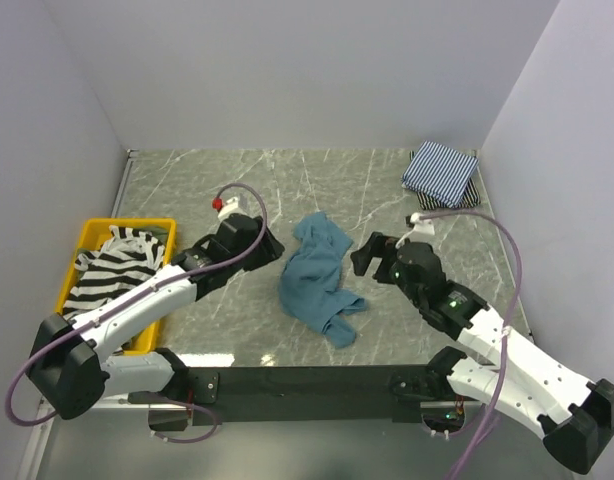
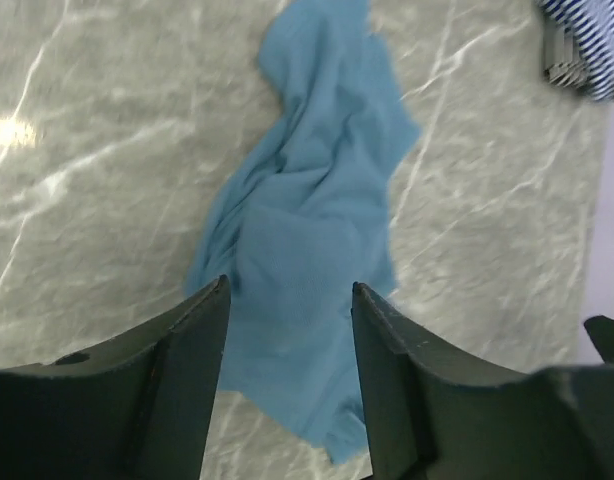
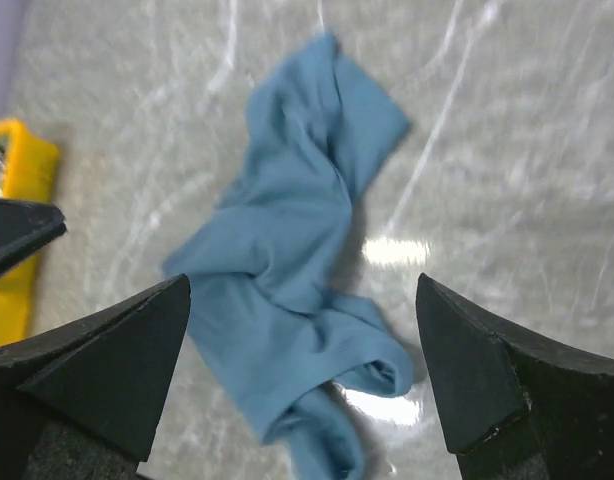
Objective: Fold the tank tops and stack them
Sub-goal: Move the tank top to the center of the board, then flatten the tank top out
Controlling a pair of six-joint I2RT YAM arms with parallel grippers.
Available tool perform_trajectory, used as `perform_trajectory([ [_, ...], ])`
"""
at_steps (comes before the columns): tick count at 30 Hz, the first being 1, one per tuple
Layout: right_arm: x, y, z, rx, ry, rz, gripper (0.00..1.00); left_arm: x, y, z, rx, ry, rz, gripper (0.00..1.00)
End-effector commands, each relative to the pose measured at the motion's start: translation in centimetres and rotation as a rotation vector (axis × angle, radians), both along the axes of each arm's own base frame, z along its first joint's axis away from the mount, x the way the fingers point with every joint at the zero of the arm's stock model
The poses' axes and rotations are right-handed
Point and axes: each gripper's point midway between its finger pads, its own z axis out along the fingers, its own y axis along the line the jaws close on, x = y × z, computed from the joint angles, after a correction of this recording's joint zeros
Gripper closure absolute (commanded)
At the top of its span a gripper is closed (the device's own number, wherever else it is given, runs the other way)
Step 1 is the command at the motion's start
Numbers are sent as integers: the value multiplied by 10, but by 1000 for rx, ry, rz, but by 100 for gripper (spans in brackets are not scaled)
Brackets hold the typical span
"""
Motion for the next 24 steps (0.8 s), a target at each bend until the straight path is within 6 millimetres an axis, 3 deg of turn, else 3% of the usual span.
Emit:
perform_trajectory([
  [1,-13,4,-35,47,65,22,0,6,-12,21,-109,-71,-6,42],
  [5,-30,-3,-71,74,119,12,2,-11,-7,-2,-135,-6,-7,49],
  [7,-33,-5,-83,74,138,1,5,-26,-10,-26,-148,48,-45,57],
  [8,-37,-8,-95,70,160,-11,7,-38,-15,-41,-155,82,-70,60],
  [12,-39,-8,-114,76,191,-16,12,-79,-46,-63,-136,134,-186,67],
  [14,-39,-7,-122,71,209,-20,15,-108,-74,-63,-132,149,-288,67],
  [15,-39,-7,-125,67,216,-22,15,-116,-78,-74,-84,167,-294,67],
  [16,-40,-7,-129,64,223,-22,16,-139,-93,-75,-65,172,-364,66],
  [17,-41,-6,-132,66,232,-22,19,-147,-104,-70,-64,170,-381,66],
  [18,-41,-5,-133,74,231,-16,21,-154,-107,-80,-23,177,-387,63],
  [19,-43,-5,-137,78,237,-15,23,-174,-116,-83,-7,183,-441,63],
  [23,-47,1,-141,118,258,2,32,-202,-141,-95,54,193,-518,57],
  [24,-48,1,-143,119,262,3,34,-206,-144,-108,92,204,-529,53],
])
